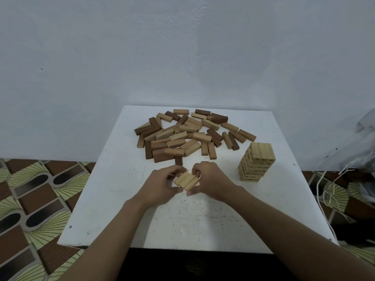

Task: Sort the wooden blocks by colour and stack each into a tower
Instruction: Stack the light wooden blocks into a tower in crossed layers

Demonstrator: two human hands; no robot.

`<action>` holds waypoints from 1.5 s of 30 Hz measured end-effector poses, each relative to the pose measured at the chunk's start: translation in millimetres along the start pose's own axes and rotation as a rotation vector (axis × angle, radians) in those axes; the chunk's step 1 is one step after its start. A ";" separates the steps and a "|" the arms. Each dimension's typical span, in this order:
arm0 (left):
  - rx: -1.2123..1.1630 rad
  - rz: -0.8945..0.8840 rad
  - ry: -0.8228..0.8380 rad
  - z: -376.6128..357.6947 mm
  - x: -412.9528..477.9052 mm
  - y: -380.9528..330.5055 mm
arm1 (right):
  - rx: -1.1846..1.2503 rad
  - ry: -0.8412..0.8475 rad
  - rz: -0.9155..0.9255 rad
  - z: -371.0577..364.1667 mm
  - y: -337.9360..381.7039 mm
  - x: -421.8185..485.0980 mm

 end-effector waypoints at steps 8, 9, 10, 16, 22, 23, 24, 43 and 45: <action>0.051 0.052 -0.133 -1.2 -13.2 1.5 | 0.115 -0.061 0.015 3.4 -8.0 -9.3; 0.055 0.055 -0.160 -4.1 -16.1 4.1 | 0.131 -0.059 0.018 3.4 -10.5 -10.3; 0.043 0.051 -0.167 -7.0 -18.0 6.7 | 0.151 -0.064 0.021 3.6 -11.9 -10.9; -0.064 -0.009 -0.164 -4.7 -13.4 15.7 | 0.157 -0.119 0.072 -1.2 -10.1 -7.8; -0.105 0.004 -0.127 0.5 0.4 15.5 | 0.112 -0.168 0.122 -2.2 -8.6 -5.4; -0.111 0.008 -0.122 0.7 1.9 15.1 | 0.106 -0.174 0.129 -2.7 -9.7 -5.3; -0.114 0.014 -0.118 1.2 3.4 15.1 | 0.103 -0.179 0.134 -3.1 -10.0 -5.0; 0.126 -0.041 0.091 16.7 13.6 3.3 | 0.078 -0.169 -0.031 -15.0 -0.1 -3.9; 0.144 -0.044 0.137 24.7 18.1 4.2 | 0.099 -0.188 -0.059 -17.1 4.3 -3.5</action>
Point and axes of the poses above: each hand's wrist, its own x-axis towards the middle knuckle, its own z-axis out of the back of the hand, y = z × x, the point moved 2 cm from there along x, towards the middle knuckle, and after that the axes turned 5 degrees about z, right-handed, at the moved point
